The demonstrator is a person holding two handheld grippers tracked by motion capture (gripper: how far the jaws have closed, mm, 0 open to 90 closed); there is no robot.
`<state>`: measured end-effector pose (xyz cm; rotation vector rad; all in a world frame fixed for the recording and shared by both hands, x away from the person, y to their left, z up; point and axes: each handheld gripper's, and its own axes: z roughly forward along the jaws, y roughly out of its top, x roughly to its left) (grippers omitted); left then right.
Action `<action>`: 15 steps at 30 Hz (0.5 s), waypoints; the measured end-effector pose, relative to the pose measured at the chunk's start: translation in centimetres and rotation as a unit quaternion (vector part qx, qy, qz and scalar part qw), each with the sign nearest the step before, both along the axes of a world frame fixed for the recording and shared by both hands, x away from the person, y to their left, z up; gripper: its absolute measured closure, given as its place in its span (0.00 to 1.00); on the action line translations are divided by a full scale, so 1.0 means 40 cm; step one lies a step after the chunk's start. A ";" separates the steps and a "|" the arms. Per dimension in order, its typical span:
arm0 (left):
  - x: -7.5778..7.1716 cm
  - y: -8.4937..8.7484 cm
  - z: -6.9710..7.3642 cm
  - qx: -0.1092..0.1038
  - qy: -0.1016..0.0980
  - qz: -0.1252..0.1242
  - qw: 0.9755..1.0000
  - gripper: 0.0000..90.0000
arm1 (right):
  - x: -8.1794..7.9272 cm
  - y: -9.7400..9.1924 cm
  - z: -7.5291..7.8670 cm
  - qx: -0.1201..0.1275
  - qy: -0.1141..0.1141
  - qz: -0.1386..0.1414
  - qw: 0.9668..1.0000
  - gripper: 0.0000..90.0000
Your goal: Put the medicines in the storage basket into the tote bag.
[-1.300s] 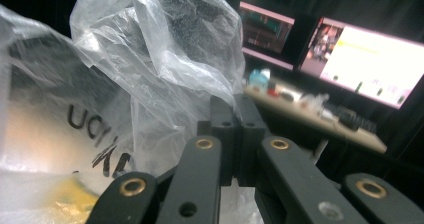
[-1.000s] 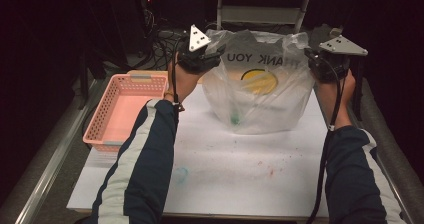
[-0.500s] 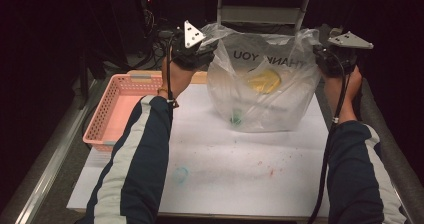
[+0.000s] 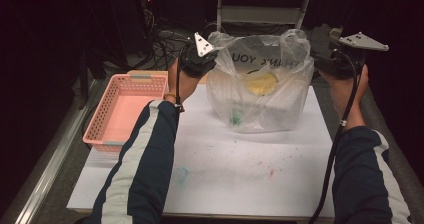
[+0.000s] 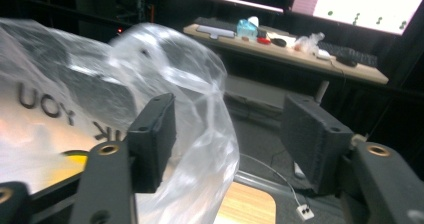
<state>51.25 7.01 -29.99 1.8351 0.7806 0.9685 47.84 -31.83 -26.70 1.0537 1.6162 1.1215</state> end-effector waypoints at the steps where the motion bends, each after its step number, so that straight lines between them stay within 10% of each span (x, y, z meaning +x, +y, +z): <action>1: -0.002 0.004 0.002 -0.005 0.000 -0.005 1.000 0.52 | -0.008 0.002 0.000 0.002 -0.001 0.006 1.000 0.44; 5: -0.025 0.026 0.014 -0.028 -0.011 -0.026 0.999 0.32 | -0.033 0.011 -0.009 0.003 -0.005 0.020 1.000 0.43; 15: -0.156 0.115 -0.028 -0.035 -0.047 -0.058 0.997 0.24 | -0.150 0.060 -0.081 -0.019 -0.025 0.075 0.997 0.41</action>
